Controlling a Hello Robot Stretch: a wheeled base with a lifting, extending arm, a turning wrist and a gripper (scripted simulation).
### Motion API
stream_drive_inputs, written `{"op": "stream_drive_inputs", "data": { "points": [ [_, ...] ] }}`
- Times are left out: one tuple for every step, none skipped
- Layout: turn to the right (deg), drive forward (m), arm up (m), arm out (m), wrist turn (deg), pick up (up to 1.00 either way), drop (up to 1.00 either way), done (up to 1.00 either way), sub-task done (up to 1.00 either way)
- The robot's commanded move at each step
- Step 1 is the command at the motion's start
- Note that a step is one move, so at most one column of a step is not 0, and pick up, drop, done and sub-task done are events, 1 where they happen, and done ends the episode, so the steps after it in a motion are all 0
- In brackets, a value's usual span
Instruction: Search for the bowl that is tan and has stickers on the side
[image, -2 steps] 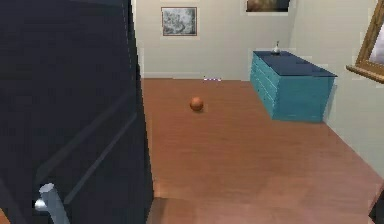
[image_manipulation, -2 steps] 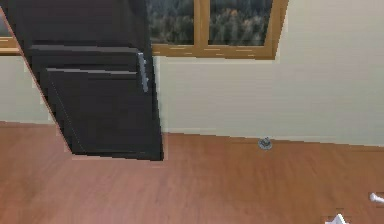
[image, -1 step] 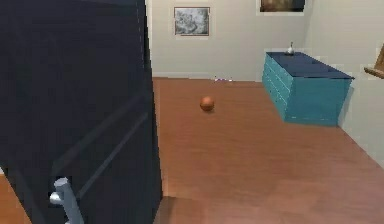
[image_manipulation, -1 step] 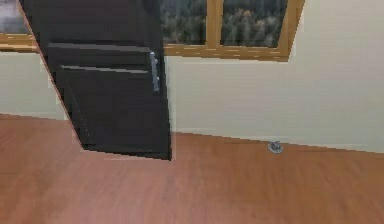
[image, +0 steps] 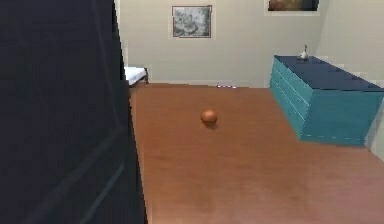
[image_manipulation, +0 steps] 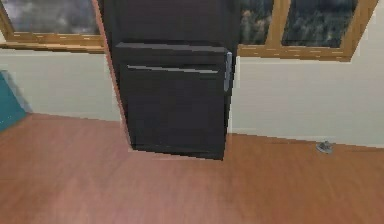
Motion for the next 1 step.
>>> {"op": "stream_drive_inputs", "data": {
  "points": [
    [15.0, 0.0, 0.0, 0.0, 0.0, 0.0, 0.0, 0.0, 0.0]
  ]
}}
